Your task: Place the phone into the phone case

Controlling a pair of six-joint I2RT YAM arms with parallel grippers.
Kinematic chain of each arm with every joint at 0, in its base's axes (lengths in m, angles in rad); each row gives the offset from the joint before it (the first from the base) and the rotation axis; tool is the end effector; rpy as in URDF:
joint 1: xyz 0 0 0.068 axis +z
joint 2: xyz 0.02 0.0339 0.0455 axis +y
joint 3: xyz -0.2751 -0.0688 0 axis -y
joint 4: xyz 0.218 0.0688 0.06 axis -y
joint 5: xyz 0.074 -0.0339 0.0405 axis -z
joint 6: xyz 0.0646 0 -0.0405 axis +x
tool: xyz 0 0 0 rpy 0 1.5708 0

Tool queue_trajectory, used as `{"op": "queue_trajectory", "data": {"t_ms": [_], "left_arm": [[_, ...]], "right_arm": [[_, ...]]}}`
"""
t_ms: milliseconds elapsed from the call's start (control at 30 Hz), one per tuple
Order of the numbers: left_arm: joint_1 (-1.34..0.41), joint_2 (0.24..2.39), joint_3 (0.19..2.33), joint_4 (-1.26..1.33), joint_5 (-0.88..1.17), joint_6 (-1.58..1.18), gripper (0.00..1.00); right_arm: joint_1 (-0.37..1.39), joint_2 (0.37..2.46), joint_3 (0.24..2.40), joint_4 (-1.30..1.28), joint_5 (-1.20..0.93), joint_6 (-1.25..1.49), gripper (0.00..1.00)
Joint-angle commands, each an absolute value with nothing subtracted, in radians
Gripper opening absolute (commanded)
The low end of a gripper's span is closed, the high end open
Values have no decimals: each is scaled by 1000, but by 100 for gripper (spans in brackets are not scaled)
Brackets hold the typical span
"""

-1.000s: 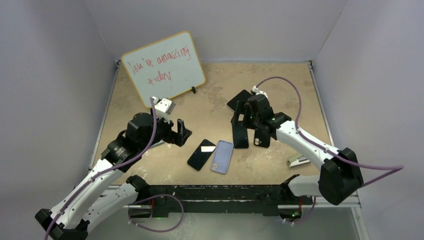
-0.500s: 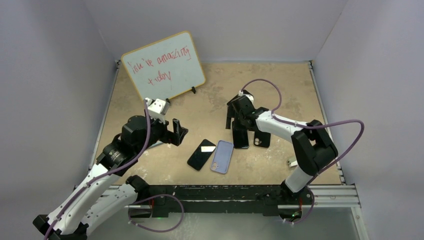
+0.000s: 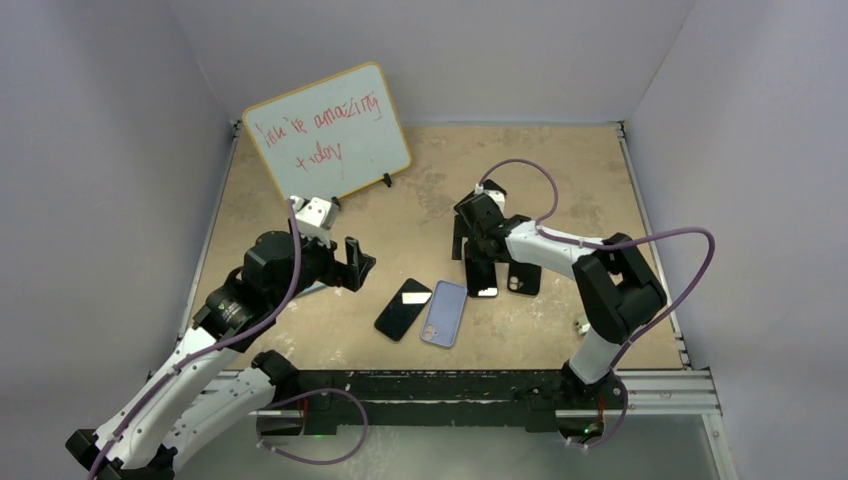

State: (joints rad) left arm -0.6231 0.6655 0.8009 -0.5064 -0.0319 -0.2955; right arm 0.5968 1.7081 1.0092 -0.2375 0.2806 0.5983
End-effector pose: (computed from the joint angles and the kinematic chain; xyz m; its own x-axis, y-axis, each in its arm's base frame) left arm 0.1154 -0.0804 0.3220 -0.4445 -0.0390 -0.8949 0.4491 0.8547 -0.2603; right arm 0.2944 0.1784 0.1821 -0.7782 0.1256 -0.6154 0.0412 0.9879 0.1495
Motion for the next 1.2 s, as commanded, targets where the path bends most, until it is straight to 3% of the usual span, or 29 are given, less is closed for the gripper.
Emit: {"op": "queue_trajectory", "data": {"t_ms": [0,500,900,1033,1167], "left_arm": [[-622,663,832,-498,-44,-299,93],[-622,661,832,-502,-54,-302,93],[-621,669,830,-504,-63,-304,93],[-623,695,828,-504,-47,-310,92],[-622,748,809,-485,41,-345,88]], "right_arm": [[604,1689,989,-273,321,606,91],[605,1674,971,-307,344,613,93],[662,1713,935,-290,360,636,85],[670,1714,934,-320,383,659,79],[670,1678,910,-307,354,665,66]]}}
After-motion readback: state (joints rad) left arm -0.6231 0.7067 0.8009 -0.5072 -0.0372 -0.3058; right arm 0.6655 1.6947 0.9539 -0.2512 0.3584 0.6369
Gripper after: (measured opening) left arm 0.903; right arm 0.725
